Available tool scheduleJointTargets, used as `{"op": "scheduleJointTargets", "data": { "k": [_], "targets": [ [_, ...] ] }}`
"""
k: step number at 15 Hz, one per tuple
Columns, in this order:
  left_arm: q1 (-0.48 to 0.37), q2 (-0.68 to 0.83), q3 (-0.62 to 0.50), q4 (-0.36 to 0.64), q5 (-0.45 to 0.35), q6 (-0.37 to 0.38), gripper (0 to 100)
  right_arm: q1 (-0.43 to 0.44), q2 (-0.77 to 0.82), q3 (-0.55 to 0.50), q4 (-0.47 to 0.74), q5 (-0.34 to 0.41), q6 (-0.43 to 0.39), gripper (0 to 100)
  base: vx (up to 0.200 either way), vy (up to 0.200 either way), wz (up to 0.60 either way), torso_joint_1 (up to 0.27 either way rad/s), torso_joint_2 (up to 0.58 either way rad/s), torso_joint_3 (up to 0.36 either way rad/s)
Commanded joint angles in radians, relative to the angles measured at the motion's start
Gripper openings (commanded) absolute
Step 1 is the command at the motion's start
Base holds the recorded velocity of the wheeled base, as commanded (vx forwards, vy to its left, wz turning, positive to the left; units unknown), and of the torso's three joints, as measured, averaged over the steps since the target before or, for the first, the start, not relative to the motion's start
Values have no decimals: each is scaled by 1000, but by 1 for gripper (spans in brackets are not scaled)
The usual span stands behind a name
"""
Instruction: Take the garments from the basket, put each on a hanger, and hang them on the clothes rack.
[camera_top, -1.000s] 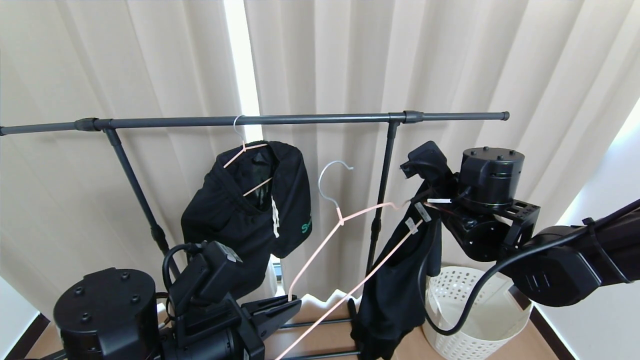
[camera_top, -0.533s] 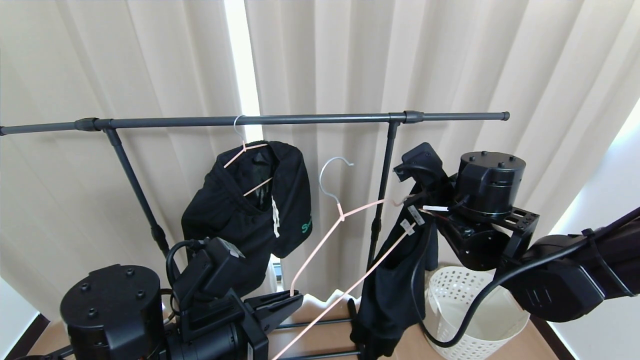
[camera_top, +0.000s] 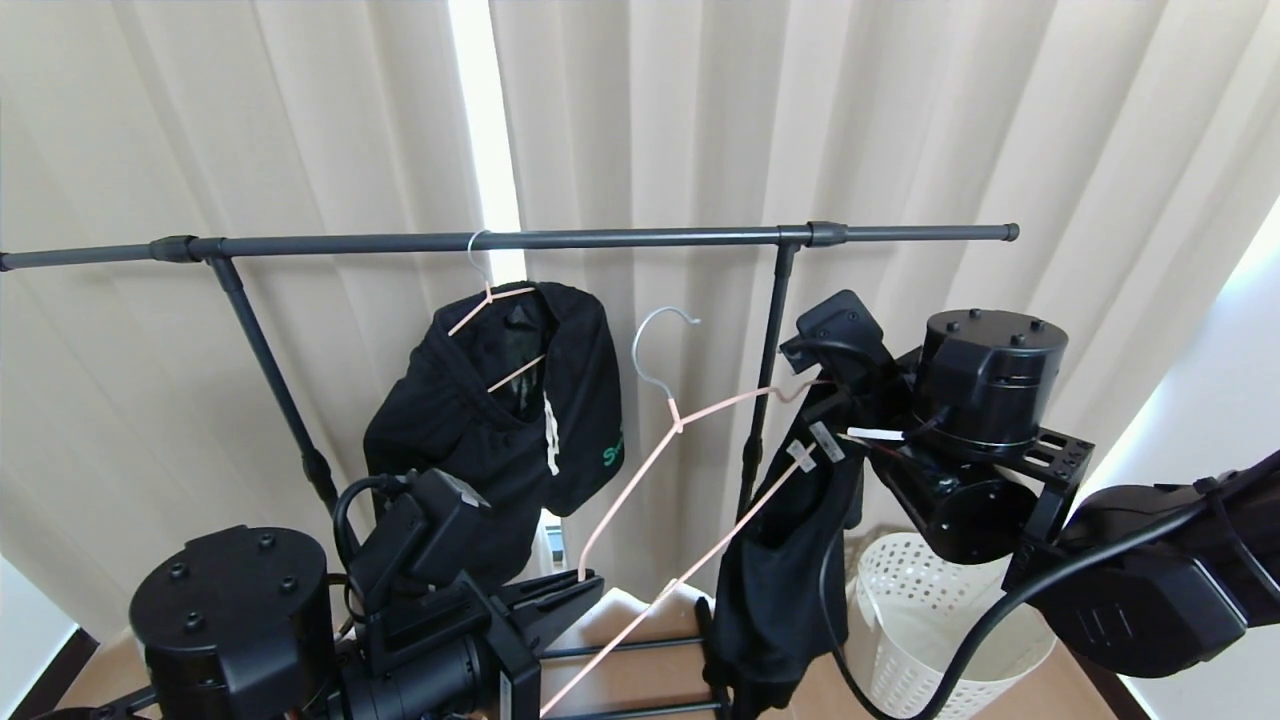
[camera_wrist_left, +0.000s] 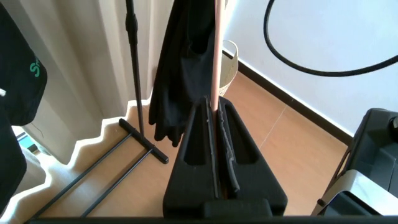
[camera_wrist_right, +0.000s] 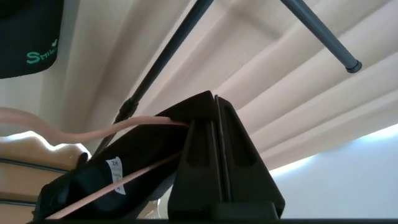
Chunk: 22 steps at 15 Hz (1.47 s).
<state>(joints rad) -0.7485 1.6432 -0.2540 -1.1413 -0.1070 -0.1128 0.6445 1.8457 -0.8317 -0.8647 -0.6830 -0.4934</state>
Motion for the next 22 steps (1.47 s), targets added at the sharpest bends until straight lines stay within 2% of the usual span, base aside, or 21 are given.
{"op": "scheduleJointTargets", "data": {
  "k": [1,5,9,13,15,20,22],
  "targets": [
    [6,6,-4,0,6,-1,0,32,-20,16,0,0,-1,0,0,0,0,0,0,0],
    [14,9,-4,0,7,1,0,72,-48,34,0,-6,-1,0,0,0,0,0,0,0],
    [14,9,-2,0,7,1,0,173,-71,65,-2,-3,4,0,0,0,0,0,0,0],
    [14,9,-2,-2,7,1,0,211,-92,79,0,-1,7,0,0,0,0,0,0,0],
    [17,3,-1,-2,6,2,0,193,-95,68,-2,-1,9,0,0,0,0,0,0,0],
    [61,-65,9,-11,0,16,0,57,-65,14,0,19,9,0,0,0,0,0,0,0],
    [63,-71,9,-11,-5,19,0,57,-39,9,-2,19,13,0,0,0,0,0,0,0]
  ]
}}
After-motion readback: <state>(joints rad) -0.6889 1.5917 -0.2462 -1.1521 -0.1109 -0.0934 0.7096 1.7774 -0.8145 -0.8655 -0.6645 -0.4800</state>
